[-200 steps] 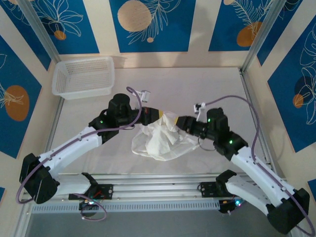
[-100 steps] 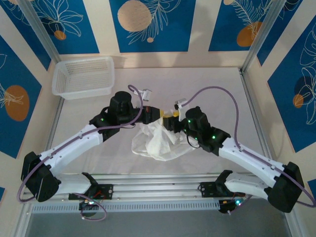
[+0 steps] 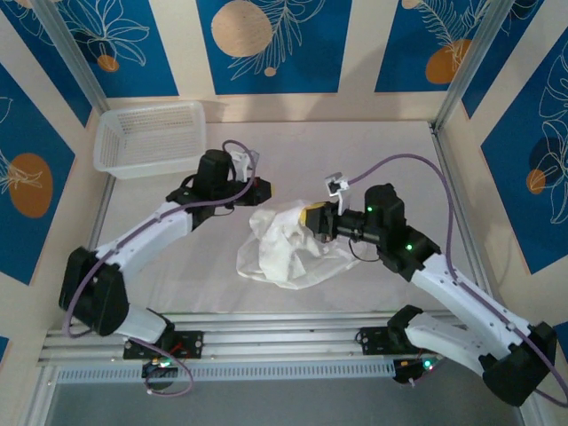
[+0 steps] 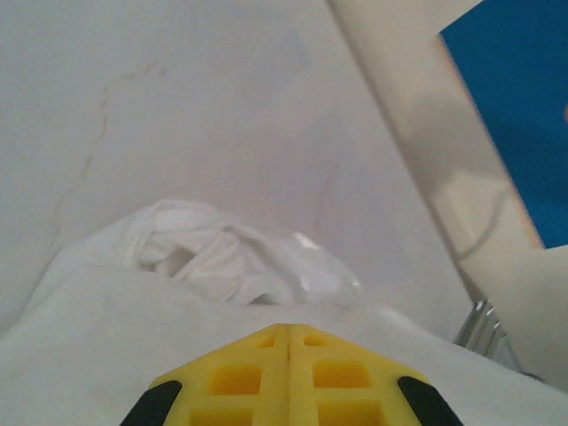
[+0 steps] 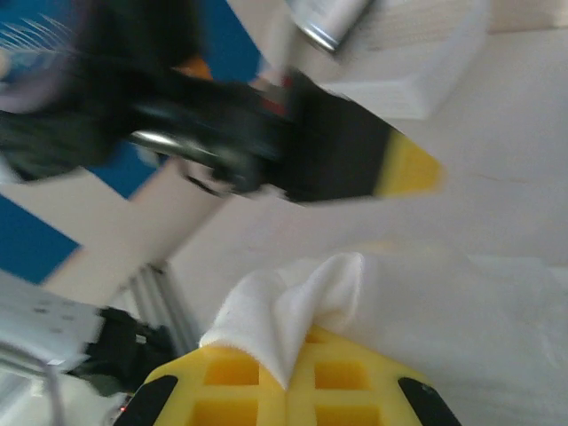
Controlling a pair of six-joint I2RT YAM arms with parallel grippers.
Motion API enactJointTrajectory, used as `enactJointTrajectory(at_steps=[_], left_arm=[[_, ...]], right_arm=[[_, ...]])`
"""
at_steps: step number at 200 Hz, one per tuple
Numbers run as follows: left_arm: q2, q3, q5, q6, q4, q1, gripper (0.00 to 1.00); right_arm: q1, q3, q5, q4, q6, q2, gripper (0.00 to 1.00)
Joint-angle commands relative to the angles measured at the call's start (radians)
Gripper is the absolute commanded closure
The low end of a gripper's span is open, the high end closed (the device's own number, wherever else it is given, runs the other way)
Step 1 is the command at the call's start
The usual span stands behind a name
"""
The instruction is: Fold the inside-out t-shirt
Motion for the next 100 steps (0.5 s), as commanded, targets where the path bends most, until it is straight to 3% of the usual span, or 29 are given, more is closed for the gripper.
enactJointTrajectory(at_steps=[1, 40, 70, 100], left_arm=[[0.003, 0.023, 0.074, 0.019, 0.062, -0.003, 1.0], [-0.243, -0.094, -0.071, 0.063, -0.016, -0.027, 0.68], [-0.43, -0.143, -0.268, 0.057, -0.128, -0.188, 0.67], [-0.383, -0.101, -0.301, 0.02, -0.126, -0.362, 0.68]], right_arm=[[-0.034, -0.021, -0.12, 0.084, 0.132, -0.023, 1.0], [-0.066, 0.029, 0.036, -0.015, 0.157, 0.039, 1.0], [-0.088, 0.049, 0.087, -0.033, 0.176, 0.085, 1.0], [-0.1, 0.064, 0.105, -0.045, 0.2, 0.115, 1.0]])
